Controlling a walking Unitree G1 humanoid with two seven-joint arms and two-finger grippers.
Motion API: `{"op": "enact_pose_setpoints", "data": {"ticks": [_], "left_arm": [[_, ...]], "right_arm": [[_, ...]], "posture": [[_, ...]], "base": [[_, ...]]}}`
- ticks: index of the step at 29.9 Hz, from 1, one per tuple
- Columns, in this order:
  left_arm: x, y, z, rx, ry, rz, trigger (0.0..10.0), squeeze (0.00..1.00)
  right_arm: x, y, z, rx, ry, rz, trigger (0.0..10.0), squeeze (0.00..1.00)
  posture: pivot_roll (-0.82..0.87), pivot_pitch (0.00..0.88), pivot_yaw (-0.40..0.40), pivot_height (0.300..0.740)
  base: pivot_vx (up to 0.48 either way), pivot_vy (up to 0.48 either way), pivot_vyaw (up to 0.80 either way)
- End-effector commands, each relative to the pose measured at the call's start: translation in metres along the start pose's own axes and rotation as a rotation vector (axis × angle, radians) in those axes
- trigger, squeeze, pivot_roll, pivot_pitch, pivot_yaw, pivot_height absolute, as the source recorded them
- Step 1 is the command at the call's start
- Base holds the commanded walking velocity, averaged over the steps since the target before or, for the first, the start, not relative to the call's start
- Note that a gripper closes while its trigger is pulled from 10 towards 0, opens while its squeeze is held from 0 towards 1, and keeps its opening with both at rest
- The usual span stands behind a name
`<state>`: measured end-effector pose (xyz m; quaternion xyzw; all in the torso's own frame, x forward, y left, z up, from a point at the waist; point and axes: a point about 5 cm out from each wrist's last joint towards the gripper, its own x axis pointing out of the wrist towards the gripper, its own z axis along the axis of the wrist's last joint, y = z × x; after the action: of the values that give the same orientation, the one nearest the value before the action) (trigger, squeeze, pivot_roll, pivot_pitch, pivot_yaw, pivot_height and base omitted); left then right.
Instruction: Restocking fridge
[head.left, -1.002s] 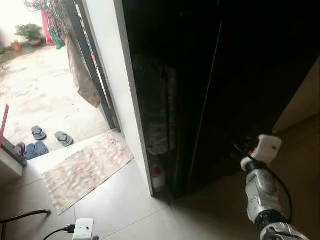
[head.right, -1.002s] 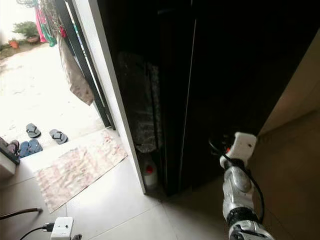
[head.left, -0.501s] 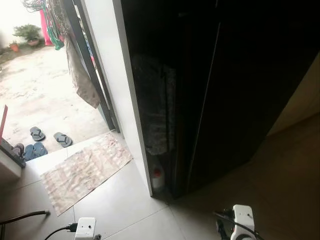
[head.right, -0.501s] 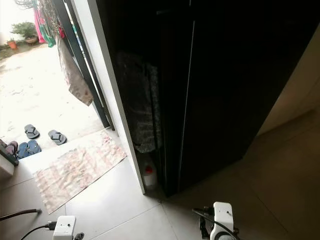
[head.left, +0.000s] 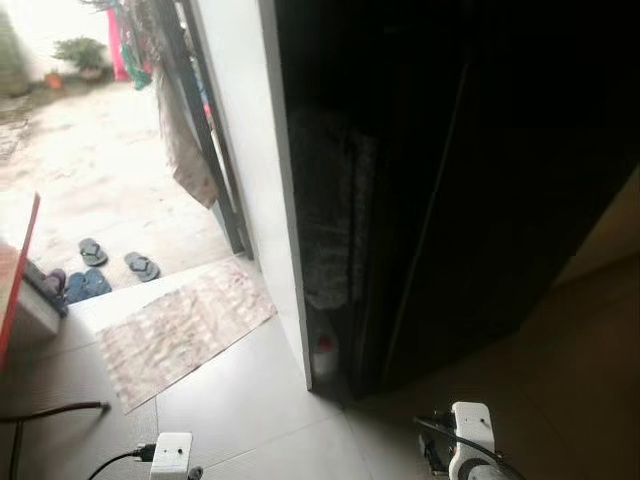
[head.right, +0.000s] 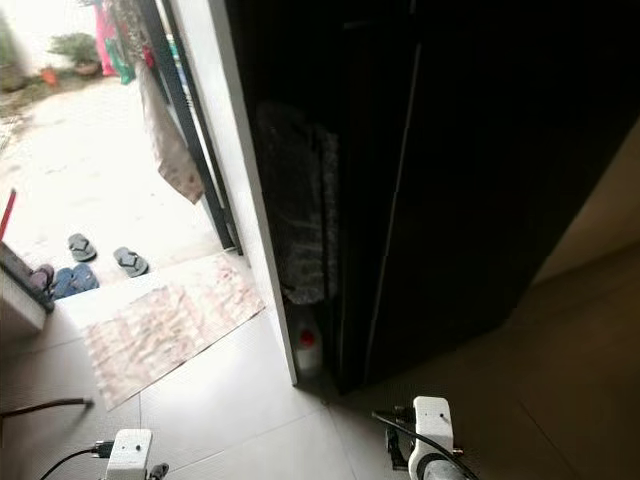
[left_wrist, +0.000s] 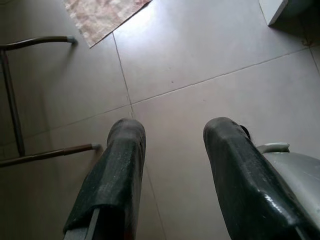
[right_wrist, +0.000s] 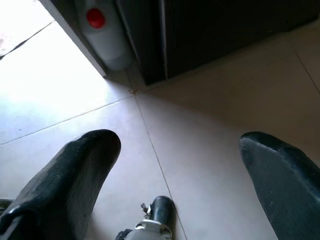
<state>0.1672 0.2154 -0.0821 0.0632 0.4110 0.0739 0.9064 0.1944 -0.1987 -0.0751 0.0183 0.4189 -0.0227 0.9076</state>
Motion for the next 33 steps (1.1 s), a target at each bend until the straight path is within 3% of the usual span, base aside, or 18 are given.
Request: {"op": "enact_pose_setpoints", "data": {"ticks": [1, 33], "left_arm": [[-0.001, 0.000, -0.005, 0.005, 0.024, 0.002, 10.0, 0.00], [-0.002, -0.001, -0.008, 0.007, 0.030, 0.003, 10.0, 0.00]], "right_arm": [[0.000, 0.002, -0.002, -0.011, 0.006, 0.009, 10.0, 0.00], [-0.002, 0.008, -0.014, -0.077, 0.052, 0.049, 10.0, 0.00]], "posture": [[-0.07, 0.012, 0.050, 0.740], [-0.07, 0.008, 0.050, 0.740]], "base": [[0.000, 0.000, 0.80], [0.000, 0.000, 0.80]]}}
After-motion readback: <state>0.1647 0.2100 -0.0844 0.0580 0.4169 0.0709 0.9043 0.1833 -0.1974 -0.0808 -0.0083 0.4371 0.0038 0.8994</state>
